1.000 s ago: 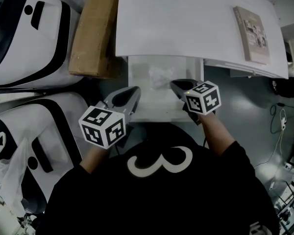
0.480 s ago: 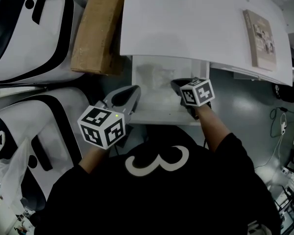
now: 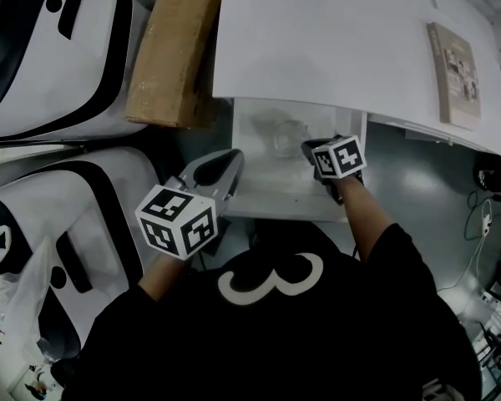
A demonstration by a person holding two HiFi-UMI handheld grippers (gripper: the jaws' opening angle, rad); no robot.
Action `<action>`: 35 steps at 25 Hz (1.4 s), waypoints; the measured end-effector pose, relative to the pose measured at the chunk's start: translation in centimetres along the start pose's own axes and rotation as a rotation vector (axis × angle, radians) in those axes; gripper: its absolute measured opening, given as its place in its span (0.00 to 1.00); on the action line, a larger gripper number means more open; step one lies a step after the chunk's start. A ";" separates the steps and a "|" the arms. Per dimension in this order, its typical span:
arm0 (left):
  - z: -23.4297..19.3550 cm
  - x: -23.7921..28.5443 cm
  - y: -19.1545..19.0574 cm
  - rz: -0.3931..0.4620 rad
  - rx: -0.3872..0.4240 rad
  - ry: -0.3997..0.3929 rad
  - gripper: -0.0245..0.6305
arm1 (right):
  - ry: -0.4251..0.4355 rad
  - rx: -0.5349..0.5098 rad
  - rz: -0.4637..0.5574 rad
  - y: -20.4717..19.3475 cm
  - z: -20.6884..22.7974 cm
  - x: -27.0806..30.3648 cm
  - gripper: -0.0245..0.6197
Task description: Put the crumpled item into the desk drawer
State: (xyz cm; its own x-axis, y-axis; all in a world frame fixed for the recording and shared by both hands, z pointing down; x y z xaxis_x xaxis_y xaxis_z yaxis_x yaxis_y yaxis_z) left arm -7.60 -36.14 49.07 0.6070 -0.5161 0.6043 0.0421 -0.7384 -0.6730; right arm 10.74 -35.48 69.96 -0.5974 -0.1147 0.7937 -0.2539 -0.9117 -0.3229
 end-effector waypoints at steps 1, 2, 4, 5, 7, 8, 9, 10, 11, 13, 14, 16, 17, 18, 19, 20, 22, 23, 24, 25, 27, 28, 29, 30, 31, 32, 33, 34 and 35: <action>-0.1 0.0 0.0 -0.001 -0.001 0.002 0.05 | -0.006 0.002 -0.004 -0.1 0.2 0.1 0.05; -0.2 0.0 -0.1 -0.002 -0.003 0.004 0.05 | -0.011 0.004 -0.007 -0.2 0.4 0.2 0.05; -0.3 0.0 -0.2 -0.002 -0.006 0.009 0.05 | -0.014 0.004 -0.009 -0.3 0.5 0.3 0.06; -0.3 -0.1 -0.2 -0.002 -0.007 0.011 0.05 | -0.013 0.002 -0.008 -0.3 0.5 0.3 0.06; -0.3 -0.1 -0.3 0.001 -0.007 0.013 0.05 | -0.012 0.003 -0.009 -0.4 0.5 0.4 0.10; -0.3 -0.2 -0.3 0.002 -0.007 0.013 0.05 | -0.014 0.005 -0.010 -0.5 0.5 0.4 0.11; -0.2 -0.2 -0.3 0.004 -0.007 0.014 0.05 | -0.016 0.009 -0.011 -0.5 0.5 0.4 0.15; -0.2 -0.3 -0.3 0.006 -0.006 0.014 0.05 | -0.018 0.011 -0.010 -0.5 0.5 0.3 0.20; -0.1 -0.5 -0.3 0.007 -0.005 0.015 0.05 | -0.020 0.013 -0.007 -0.5 0.5 0.2 0.23; 0.1 -0.7 -0.4 0.010 -0.003 0.015 0.05 | -0.030 0.017 0.009 -0.3 0.4 -0.2 0.29; 0.2 -0.9 -0.4 0.012 -0.001 0.015 0.05 | -0.036 0.020 0.022 -0.2 0.4 -0.6 0.31; 0.6 -1.3 -0.4 0.018 0.002 0.010 0.05 | -0.044 0.024 0.056 0.0 0.2 -1.7 0.32; 0.9 -1.6 -0.3 0.023 0.005 0.008 0.05 | -0.044 0.023 0.071 0.1 0.0 -2.3 0.32; 1.1 -1.9 -0.3 0.028 0.007 0.006 0.05 | -0.042 0.020 0.083 0.2 -0.2 -2.9 0.32; 1.4 -2.2 -0.3 0.034 0.010 0.005 0.05 | -0.040 0.015 0.093 0.1 -0.6 -3.5 0.32; 1.7 -2.6 -0.3 0.040 0.014 0.002 0.05 | -0.042 0.007 0.103 0.1 -1.0 -4.3 0.32; 2.4 -3.2 -0.3 0.055 0.024 -0.008 0.05 | -0.047 -0.020 0.140 0.5 -2.1 -6.3 0.32; 2.7 -3.6 -0.3 0.064 0.029 -0.013 0.05 | -0.043 -0.035 0.166 0.7 -2.8 -7.4 0.32; 3.1 -4.0 -0.3 0.072 0.033 -0.017 0.05 | -0.035 -0.049 0.198 1.0 -3.8 -8.5 0.31; 3.4 -4.5 -0.4 0.080 0.036 -0.020 0.05 | -0.024 -0.062 0.234 1.2 -4.8 -9.7 0.31; 4.2 -5.4 -0.6 0.094 0.041 -0.028 0.05 | -0.005 -0.082 0.314 1.6 -7.0 -12.3 0.30; 4.5 -5.8 -0.7 0.101 0.043 -0.032 0.05 | 0.003 -0.091 0.356 1.7 -8.1 -13.6 0.30; 4.9 -6.3 -0.7 0.107 0.047 -0.035 0.05 | 0.010 -0.101 0.398 1.9 -9.3 -15.0 0.29; 5.3 -6.8 -0.8 0.114 0.051 -0.039 0.05 | 0.019 -0.110 0.439 2.0 -10.5 -16.4 0.28; 5.7 -7.4 -0.9 0.121 0.056 -0.042 0.05 | 0.030 -0.118 0.480 2.0 -11.8 -17.7 0.27; 6.1 -8.0 -1.0 0.128 0.060 -0.046 0.05 | 0.041 -0.127 0.521 2.0 -13.1 -19.0 0.25; 6.5 -8.6 -1.0 0.135 0.065 -0.052 0.05 | 0.050 -0.137 0.560 1.8 -14.3 -20.2 0.21; 7.0 -9.2 -1.1 0.143 0.069 -0.059 0.05 | 0.057 -0.148 0.596 1.6 -15.5 -21.3 0.19; 7.5 -9.7 -1.1 0.151 0.075 -0.067 0.05 | 0.065 -0.159 0.628 1.4 -16.7 -22.4 0.17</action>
State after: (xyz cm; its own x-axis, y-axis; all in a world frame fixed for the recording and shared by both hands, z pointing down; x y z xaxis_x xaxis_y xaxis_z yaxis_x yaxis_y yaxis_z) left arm -7.60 -27.05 40.74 0.6620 -0.5871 0.4659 0.0038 -0.6190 -0.7854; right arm 11.06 -27.63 43.17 -0.7121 -0.5781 0.3983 0.0519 -0.6092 -0.7913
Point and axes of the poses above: the fingertips, and each gripper's own axes: x forward along the fingers, z to its right, y out of its top, the point moved 3 cm from there along -x, backward along the fingers, and after that the axes turned 7 degrees about y, right-handed, at the moved point
